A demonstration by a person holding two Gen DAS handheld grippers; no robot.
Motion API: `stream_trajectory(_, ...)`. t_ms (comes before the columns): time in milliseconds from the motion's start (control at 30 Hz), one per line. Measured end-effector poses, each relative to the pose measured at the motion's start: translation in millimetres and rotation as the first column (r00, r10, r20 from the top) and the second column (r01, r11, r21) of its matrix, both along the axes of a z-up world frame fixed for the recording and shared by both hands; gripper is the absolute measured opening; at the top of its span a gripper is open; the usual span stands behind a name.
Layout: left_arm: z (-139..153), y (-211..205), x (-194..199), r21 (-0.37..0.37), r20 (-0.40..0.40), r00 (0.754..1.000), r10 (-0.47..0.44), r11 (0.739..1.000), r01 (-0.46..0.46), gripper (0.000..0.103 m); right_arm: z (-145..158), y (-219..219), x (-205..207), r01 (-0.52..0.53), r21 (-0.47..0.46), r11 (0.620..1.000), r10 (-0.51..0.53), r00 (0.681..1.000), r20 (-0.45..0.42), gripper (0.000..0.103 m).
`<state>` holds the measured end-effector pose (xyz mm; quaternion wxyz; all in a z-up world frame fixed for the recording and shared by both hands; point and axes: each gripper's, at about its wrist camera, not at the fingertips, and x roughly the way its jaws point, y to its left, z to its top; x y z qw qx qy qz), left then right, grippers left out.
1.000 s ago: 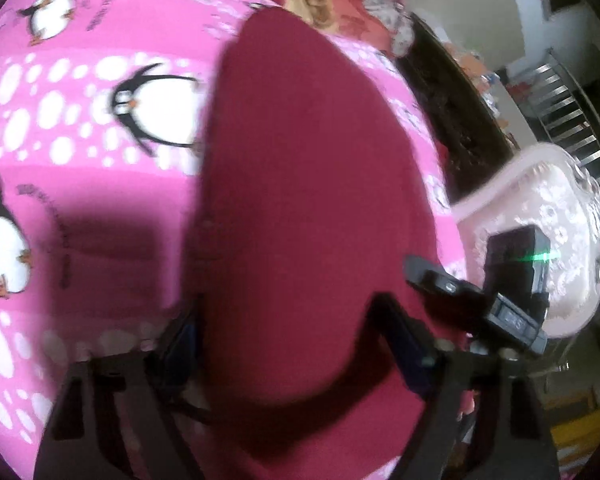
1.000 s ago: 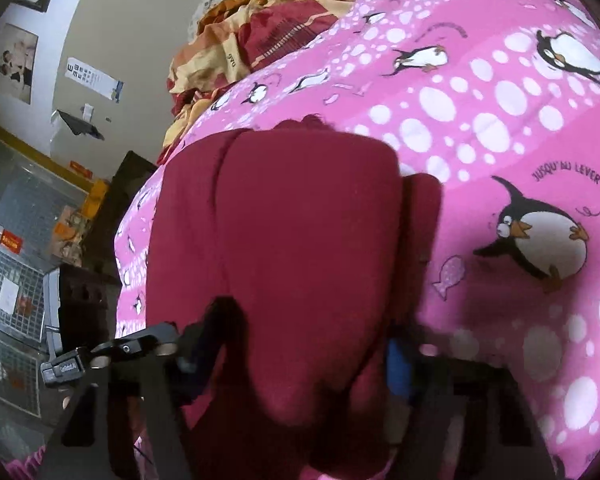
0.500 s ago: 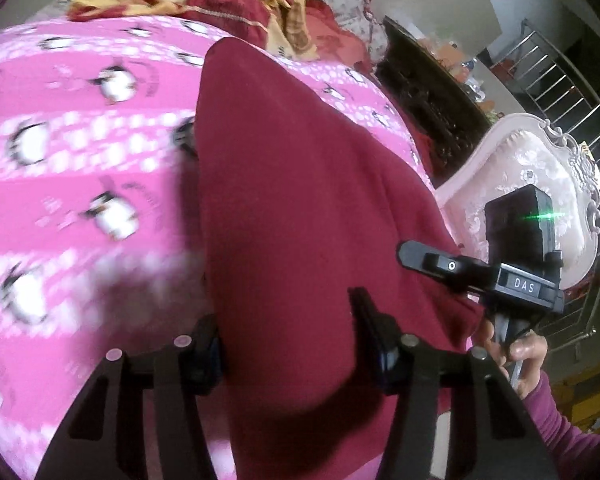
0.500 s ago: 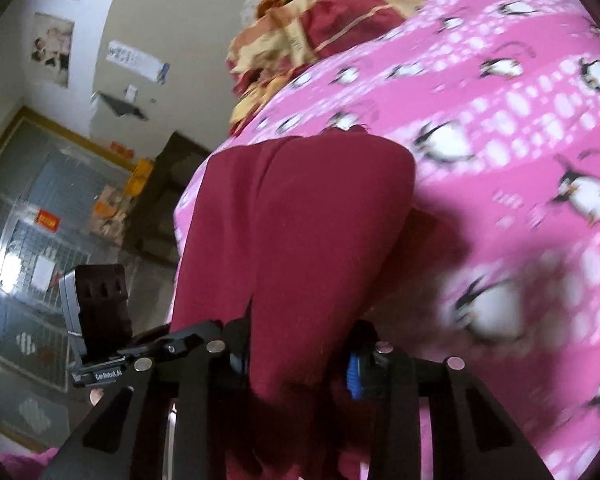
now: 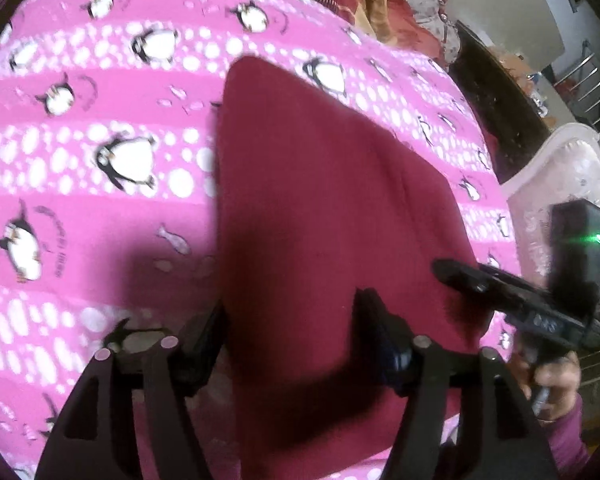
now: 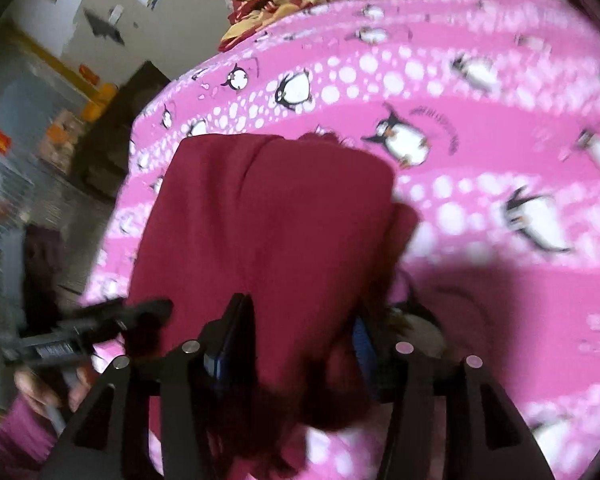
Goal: Fold small clothes
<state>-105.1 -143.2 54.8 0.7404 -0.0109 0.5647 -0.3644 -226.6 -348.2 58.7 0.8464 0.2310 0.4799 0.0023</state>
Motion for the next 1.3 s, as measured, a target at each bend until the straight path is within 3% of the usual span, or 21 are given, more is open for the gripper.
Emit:
stream_trajectory(67, 8.4, 7.7, -4.8, 0.052, 0.079, 0.997, 0.016, 0.998, -0.02, 0.07, 13.7, 3.5, -8.5, -0.004, -0.097, 0.995, 0.003, 1.0, -0.009, 0.056)
stream_trajectory(167, 19.2, 10.4, -13.6, 0.107, 0.178, 0.983, 0.034, 0.993, -0.053, 0.073, 26.4, 9.3, -20.9, 0.006, -0.158, 0.987, -0.007, 1.0, -0.004, 0.056)
stream_trajectory(400, 37.5, 17.2, -36.9, 0.148, 0.305, 0.951, 0.058, 0.983, -0.108, 0.074, 44.0, 35.8, -42.7, 0.057, -0.277, 0.959, -0.051, 0.998, 0.03, 0.064)
stream_trajectory(800, 55.6, 27.7, -49.8, 0.134, 0.359, 0.928, 0.097, 0.979, -0.154, 0.077, 70.5, 52.4, -65.1, 0.107, -0.281, 0.954, -0.084, 0.992, 0.094, 0.073)
stream_trajectory(1300, 63.5, 29.1, -55.5, 0.129, 0.397, 0.909, 0.124, 0.973, -0.189, 0.077, 60.9, 64.5, -54.4, 0.17, -0.287, 0.943, -0.151, 0.985, 0.089, 0.081)
